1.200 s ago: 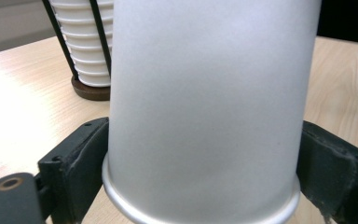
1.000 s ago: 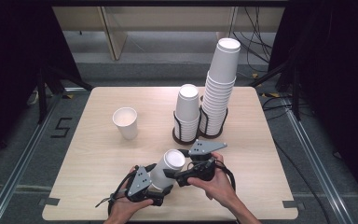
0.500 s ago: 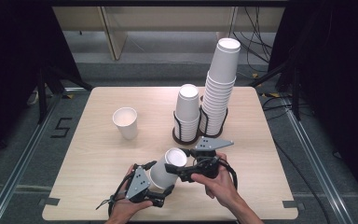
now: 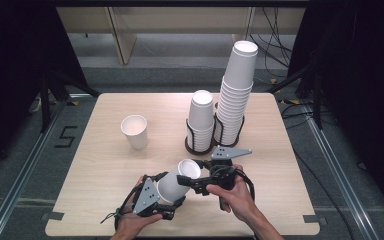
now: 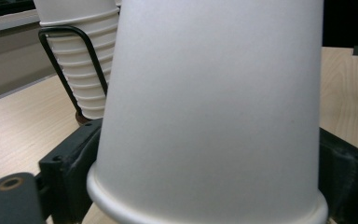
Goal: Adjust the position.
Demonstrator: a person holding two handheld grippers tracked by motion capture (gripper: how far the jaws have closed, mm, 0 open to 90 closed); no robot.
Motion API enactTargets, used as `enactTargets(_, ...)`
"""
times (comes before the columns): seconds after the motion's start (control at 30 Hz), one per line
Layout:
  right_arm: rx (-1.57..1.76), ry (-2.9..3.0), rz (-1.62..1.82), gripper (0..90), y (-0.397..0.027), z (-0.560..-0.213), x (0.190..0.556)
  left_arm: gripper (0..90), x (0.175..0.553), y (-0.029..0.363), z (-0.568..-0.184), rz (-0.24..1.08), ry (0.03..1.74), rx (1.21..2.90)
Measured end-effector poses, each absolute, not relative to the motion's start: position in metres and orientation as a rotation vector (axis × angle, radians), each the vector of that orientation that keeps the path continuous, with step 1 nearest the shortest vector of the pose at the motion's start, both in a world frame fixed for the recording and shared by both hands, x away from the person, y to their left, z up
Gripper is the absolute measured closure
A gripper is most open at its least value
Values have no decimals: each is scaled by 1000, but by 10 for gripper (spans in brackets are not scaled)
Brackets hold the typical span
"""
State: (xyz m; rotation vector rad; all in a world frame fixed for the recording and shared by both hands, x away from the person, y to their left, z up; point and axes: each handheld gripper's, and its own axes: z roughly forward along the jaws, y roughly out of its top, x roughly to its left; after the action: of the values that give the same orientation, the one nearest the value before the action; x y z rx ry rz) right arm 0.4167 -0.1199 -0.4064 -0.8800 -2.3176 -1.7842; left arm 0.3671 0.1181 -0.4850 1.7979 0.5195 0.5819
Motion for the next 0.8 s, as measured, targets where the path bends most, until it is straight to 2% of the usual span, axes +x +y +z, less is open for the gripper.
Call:
enactTargets(0.3,-880,-2359,-1747,200,-123,-405,417,134,369,122,-483,550,524,1840)
enactTargets(0.5,-758,-2524,-1731,156,-126,-395,416,138,371,127,-482,544,504,1925)
enactTargets(0.63,-717,-2636,-1655,159,-127,-390,413,145,370,127,-479,516,468,1995)
enactTargets(0.8,-602,-2740,-1582,159,-128,-388,412,153,366,125,-476,563,400,2064)
